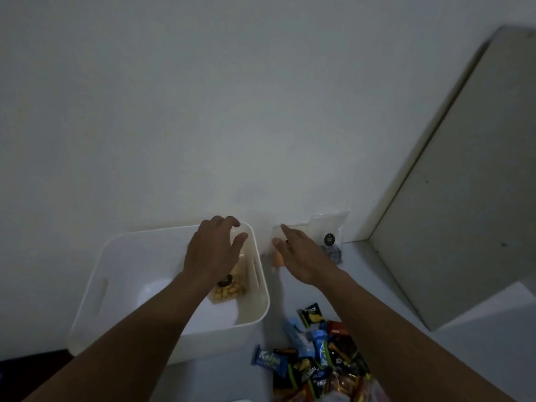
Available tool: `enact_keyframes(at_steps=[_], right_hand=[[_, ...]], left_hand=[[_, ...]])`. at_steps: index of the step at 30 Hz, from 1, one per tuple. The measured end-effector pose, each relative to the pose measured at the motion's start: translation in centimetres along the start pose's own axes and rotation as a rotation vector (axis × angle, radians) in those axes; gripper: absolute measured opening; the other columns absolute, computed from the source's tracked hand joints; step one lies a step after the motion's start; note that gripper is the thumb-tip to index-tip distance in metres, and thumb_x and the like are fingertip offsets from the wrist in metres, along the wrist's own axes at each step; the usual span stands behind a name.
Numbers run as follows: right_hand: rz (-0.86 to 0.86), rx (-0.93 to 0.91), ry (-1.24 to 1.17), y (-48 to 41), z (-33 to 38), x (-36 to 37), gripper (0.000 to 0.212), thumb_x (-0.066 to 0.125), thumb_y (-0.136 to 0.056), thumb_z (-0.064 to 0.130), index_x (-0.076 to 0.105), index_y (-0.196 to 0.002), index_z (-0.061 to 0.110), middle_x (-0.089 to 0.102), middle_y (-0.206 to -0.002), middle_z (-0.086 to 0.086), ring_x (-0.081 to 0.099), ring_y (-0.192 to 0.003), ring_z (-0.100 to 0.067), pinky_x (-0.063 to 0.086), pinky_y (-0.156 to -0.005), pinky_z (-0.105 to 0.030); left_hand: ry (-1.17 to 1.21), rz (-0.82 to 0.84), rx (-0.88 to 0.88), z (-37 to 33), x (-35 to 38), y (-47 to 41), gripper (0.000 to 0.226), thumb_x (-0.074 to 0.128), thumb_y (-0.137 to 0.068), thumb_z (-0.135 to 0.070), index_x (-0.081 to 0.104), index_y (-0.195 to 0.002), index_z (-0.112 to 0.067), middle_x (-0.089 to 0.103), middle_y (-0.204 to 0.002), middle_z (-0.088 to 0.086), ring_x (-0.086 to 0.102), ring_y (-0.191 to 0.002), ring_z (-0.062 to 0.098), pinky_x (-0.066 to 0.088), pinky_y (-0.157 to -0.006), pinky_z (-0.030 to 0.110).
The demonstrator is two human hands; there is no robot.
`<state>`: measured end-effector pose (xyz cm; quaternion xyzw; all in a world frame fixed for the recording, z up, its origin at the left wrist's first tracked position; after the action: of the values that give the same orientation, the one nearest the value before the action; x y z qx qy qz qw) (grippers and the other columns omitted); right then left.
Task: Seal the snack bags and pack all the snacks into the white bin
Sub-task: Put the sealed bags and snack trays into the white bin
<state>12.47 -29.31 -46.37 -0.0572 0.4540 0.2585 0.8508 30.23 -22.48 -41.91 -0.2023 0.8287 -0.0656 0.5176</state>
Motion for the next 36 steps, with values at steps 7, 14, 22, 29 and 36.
enact_keyframes(at_steps=[7,14,22,29,36], right_hand=[[-0.078,0.061,-0.011,-1.7,-8.4,-5.9,0.065,0.046,-0.1,0.045,0.025,-0.155,0.016,0.029,-0.159,-0.009,0.035,-0.142,-0.025,0.031,-0.114,-0.037],[-0.303,0.046,0.031,-5.0,-15.5,-8.7,0.057,0.062,-0.091,0.018,0.035,-0.14,0.016,0.038,-0.14,-0.013,0.051,-0.118,-0.032,0.05,-0.092,-0.043],[-0.505,0.12,-0.162,-8.5,-20.8,-8.9,0.039,0.066,-0.09,0.021,0.035,-0.114,0.022,0.047,-0.116,-0.006,0.057,-0.095,-0.026,0.05,-0.074,-0.037],[-0.541,0.073,-0.234,-9.3,-21.3,-8.7,0.034,0.063,-0.092,0.016,0.034,-0.107,0.024,0.053,-0.103,-0.002,0.057,-0.081,-0.021,0.044,-0.065,-0.033],[-0.561,-0.073,0.095,-8.9,-19.0,-8.5,0.041,0.071,-0.087,0.023,0.043,-0.117,0.024,0.05,-0.111,-0.007,0.056,-0.089,-0.028,0.052,-0.073,-0.042]], left_hand=[[-0.012,0.082,0.166,-10.5,6.3,-1.0,0.03,0.052,-0.096,-0.033,0.057,-0.124,-0.022,0.058,-0.12,0.0,0.05,-0.114,0.021,0.049,-0.089,0.036],[0.212,-0.04,-0.306,-9.5,15.3,-1.5,0.025,0.063,-0.091,-0.023,0.05,-0.112,-0.023,0.052,-0.115,0.003,0.055,-0.101,0.022,0.05,-0.084,0.037],[0.35,-0.285,-0.744,-4.6,21.0,-3.1,0.045,0.072,-0.084,-0.014,0.04,-0.114,-0.013,0.057,-0.117,0.018,0.058,-0.104,0.038,0.052,-0.088,0.049],[0.379,-0.34,-0.793,-3.7,21.8,-2.8,0.042,0.07,-0.085,-0.016,0.032,-0.104,-0.021,0.065,-0.107,0.011,0.062,-0.096,0.033,0.047,-0.077,0.037],[0.364,-0.328,-0.691,-3.9,21.0,-3.2,0.019,0.064,-0.087,-0.016,0.053,-0.101,-0.02,0.066,-0.084,0.003,0.061,-0.083,0.026,0.048,-0.071,0.037]])
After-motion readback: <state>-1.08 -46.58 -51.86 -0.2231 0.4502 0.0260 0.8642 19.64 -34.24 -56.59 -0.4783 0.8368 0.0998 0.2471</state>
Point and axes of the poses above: each hand's wrist, its own y-axis away from the middle knuckle, its own x-axis out of the palm, z = x × y, the point moved 8 cm from there along -y, towards the middle knuckle
